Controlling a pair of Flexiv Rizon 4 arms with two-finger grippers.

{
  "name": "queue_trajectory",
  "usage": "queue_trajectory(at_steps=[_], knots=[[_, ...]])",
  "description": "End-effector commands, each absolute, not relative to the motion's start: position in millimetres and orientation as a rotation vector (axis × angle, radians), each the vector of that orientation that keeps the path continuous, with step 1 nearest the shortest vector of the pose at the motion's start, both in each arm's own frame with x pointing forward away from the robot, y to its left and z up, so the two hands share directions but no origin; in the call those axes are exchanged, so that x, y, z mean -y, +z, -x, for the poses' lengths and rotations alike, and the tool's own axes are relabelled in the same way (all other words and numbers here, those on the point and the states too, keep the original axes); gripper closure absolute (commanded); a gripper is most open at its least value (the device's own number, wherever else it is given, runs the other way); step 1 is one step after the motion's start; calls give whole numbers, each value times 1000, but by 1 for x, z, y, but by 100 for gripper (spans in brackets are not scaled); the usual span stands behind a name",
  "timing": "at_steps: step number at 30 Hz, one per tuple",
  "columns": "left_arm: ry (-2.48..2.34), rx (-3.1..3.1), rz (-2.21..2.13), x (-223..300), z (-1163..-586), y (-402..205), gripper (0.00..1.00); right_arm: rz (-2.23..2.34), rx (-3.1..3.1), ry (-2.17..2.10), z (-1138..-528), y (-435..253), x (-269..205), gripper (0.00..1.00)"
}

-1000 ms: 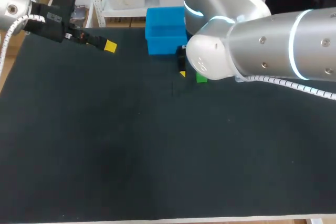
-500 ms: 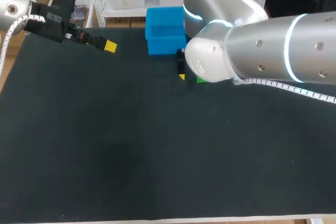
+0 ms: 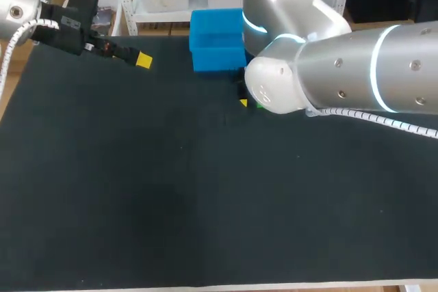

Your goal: Use the left arm to pick the red cube and place it into the blue plastic box first, then use the right arm to grasp the green cube and put it into the same blue plastic box after the first action is fully finished.

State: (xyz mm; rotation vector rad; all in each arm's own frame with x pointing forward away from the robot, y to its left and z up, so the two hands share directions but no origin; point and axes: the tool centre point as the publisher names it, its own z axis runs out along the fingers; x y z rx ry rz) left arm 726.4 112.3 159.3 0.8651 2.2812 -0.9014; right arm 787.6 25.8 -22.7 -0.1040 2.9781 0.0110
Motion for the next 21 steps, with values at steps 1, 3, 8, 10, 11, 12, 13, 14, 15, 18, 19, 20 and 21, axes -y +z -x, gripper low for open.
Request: queue_trajectory(at_steps=[1, 3, 8, 10, 11, 12, 13, 14, 15, 18, 19, 20, 21], knots=[[-904, -2273, -864, -113, -726, 158, 0, 100, -2969, 15, -783, -20, -22, 100], [-904, -2273, -864, -113, -726, 158, 0, 100, -2969, 13, -783, -20, -20, 100], [-904, -2273, -864, -113, -726, 158, 0, 114, -2975, 4, -781, -15, -16, 100], [-904, -2273, -864, -113, -726, 158, 0, 124, -2976, 1, -780, -9, -16, 100], [-904, -2273, -864, -113, -726, 158, 0, 129, -2976, -1, -779, -6, -16, 100], [-904, -2273, -864, -113, -726, 158, 0, 137, -2975, 0, -779, -6, -16, 100], [-904, -2273, -864, -113, -726, 158, 0, 140, -2974, 3, -779, -4, -15, 100], [-904, -2273, -864, -113, -726, 158, 0, 145, -2971, 9, -779, 0, -15, 100], [-904, -2273, -864, -113, -726, 158, 0, 151, -2968, 12, -780, 3, -15, 100], [-904, -2273, -864, -113, -726, 158, 0, 164, -2955, 23, -782, 14, -13, 100], [-904, -2273, -864, -113, -726, 158, 0, 168, -2950, 24, -783, 18, -12, 100], [-904, -2273, -864, -113, -726, 158, 0, 172, -2944, 24, -784, 21, -11, 100], [-904, -2273, -864, -113, -726, 158, 0, 173, -2937, 26, -785, 25, -9, 100]])
